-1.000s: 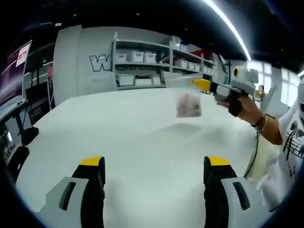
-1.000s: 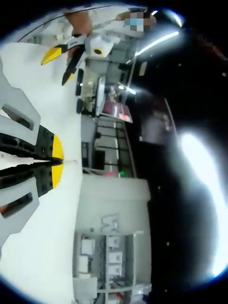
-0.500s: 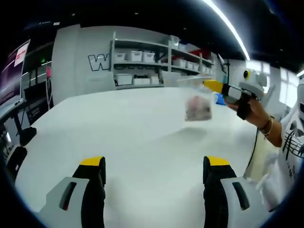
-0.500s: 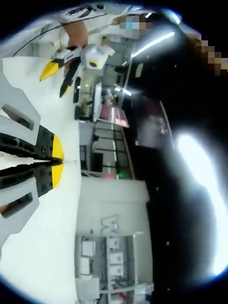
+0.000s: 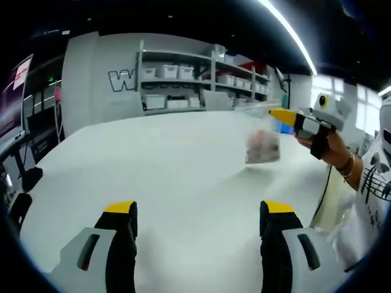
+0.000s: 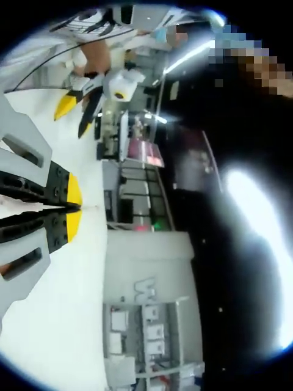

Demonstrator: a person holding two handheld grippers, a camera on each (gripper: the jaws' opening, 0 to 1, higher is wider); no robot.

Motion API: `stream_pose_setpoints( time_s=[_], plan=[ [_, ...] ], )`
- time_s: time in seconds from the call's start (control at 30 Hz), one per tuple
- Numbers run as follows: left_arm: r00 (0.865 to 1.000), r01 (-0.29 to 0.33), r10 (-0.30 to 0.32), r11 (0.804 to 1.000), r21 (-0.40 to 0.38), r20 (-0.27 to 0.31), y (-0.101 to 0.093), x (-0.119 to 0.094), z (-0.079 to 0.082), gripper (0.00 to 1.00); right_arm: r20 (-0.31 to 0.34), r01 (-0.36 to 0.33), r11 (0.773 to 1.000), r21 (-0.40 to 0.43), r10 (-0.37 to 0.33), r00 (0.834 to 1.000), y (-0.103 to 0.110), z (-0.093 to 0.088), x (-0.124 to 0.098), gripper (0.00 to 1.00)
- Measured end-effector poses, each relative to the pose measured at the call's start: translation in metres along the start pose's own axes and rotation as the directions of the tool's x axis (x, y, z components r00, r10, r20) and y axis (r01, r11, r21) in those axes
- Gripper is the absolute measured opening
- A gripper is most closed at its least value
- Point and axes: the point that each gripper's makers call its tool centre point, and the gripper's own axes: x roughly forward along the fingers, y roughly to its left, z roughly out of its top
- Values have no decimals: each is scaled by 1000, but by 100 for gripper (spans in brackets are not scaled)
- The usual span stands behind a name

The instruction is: Open the resealable bag by pulling the two sides of the seal apart until the entire bag opening is separated and visibly accessible.

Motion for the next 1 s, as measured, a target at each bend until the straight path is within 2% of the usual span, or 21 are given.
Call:
stream_pose_setpoints(
  time_s=[0.13,0.3,0.37,0.47,0.67,0.73,1.0],
  plan=[
    [1000,9,-9,1000,9,-7,-3,2,1,81,0,-1,1000,-19,1,1000,-1,2,-1,0],
    [1000,12,-12,1000,17,-8,-4,3,3,80,3,10,996,-93,-10,1000,-4,4,-1,0],
    [1000,13,-13,1000,20,-6,-4,3,4,79,-18,-22,989,-146,20,1000,3,0,1,0],
    [1000,22,-22,999,28,-8,-6,4,5,77,-95,-117,974,-195,100,990,26,-19,5,0],
    [998,53,-52,997,47,-19,-14,7,1,74,-129,-193,950,-247,165,978,52,-30,11,0],
    [998,56,-55,997,50,-16,-15,6,2,74,-143,-225,946,-233,195,970,61,-35,13,0],
    [999,53,-53,997,47,-9,-13,3,0,73,-185,-282,936,-211,245,952,77,-50,17,0]
  ],
)
